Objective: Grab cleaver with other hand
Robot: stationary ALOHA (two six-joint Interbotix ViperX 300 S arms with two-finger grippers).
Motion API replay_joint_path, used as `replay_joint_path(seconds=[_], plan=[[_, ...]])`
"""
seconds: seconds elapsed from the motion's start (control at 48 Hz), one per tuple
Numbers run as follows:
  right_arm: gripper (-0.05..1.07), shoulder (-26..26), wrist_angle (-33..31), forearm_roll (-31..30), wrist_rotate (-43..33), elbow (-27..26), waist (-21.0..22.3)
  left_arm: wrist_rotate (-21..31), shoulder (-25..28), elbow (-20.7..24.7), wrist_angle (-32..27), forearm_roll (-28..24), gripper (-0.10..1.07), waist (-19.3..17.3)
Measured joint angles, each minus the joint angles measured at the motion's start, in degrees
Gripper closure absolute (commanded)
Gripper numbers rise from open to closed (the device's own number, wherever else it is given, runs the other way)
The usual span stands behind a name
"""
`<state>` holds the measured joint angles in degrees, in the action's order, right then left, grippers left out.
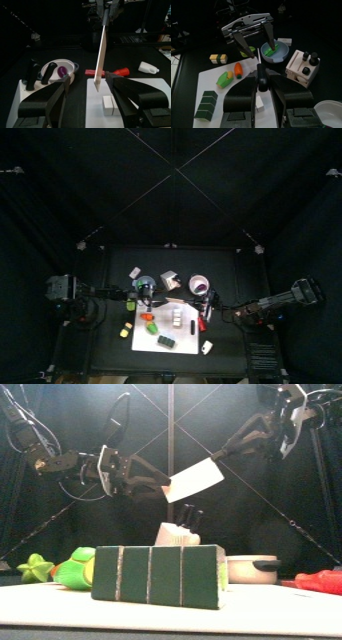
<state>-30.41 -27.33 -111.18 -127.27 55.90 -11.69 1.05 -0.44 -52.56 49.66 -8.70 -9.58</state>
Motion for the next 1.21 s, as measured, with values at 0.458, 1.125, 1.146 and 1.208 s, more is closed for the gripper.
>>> replay_joint_path(seconds=[0.458,1.125,1.146,1.208], plan=[[0.46,-0.26,1.23,-1.93,0.09,-0.35,-0.35,0.26,0.00,0.18,0.70,-9.32,0.25,0.26],[0.46,-0.62,1.32,-2.02,0.18,-0.35,-0.09,0.35,0.62,0.18,2.29,-7.12,0.60,0.09],[0.46,-0.70,1.32,-1.93,0.18,-0.35,-0.09,0.26,0.62,0.18,2.29,-7.03,0.61,0.09],[0.46,-0.70,1.23,-1.93,0.18,-0.35,-0.09,0.26,0.53,0.18,2.29,-7.03,0.62,0.09]])
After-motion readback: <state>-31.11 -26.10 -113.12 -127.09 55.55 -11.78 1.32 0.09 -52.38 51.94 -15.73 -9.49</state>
